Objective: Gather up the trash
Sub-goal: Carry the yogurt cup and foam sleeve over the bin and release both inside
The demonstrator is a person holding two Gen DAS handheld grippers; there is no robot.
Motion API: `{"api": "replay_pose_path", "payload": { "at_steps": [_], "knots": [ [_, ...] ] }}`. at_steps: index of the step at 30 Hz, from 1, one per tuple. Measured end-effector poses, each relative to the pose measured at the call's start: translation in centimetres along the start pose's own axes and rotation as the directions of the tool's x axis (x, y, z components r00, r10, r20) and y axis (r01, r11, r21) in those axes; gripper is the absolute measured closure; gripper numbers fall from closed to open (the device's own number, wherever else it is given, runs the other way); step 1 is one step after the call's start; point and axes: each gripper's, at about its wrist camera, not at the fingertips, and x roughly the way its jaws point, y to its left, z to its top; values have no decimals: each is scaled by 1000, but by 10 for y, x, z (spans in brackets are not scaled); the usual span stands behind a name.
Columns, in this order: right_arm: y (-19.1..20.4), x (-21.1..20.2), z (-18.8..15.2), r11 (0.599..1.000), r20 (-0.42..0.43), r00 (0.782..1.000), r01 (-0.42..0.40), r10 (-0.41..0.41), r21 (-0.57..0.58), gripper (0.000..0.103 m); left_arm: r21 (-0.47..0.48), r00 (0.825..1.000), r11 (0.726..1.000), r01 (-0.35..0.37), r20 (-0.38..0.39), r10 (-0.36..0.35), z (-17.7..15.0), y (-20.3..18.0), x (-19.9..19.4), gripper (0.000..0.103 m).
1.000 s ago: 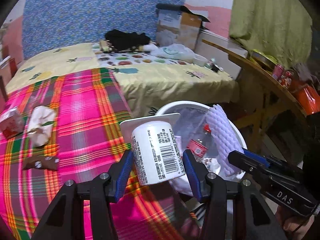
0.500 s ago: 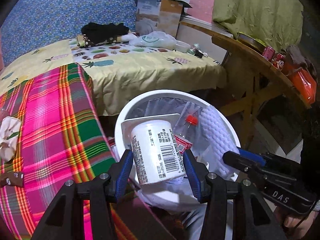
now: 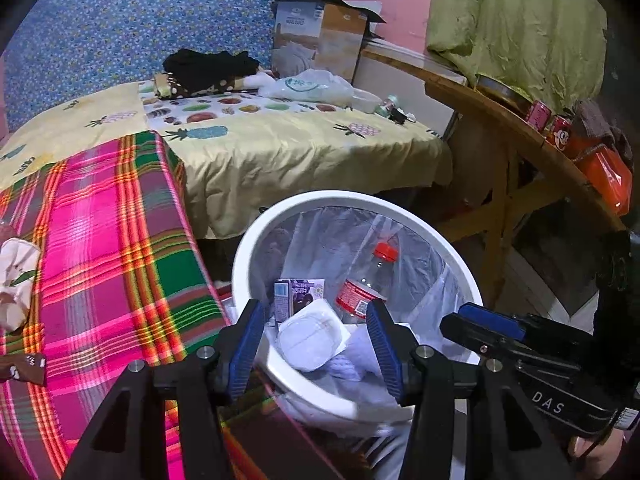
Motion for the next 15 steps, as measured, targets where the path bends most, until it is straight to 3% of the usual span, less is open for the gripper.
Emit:
{"api": "replay_pose_path", "payload": {
  "at_steps": [15],
  "knots": [
    [38, -16, 2, 994, 43, 997, -66, 69, -82, 71, -75, 996, 996, -51, 64, 56, -17, 28, -53, 50]
  ]
}}
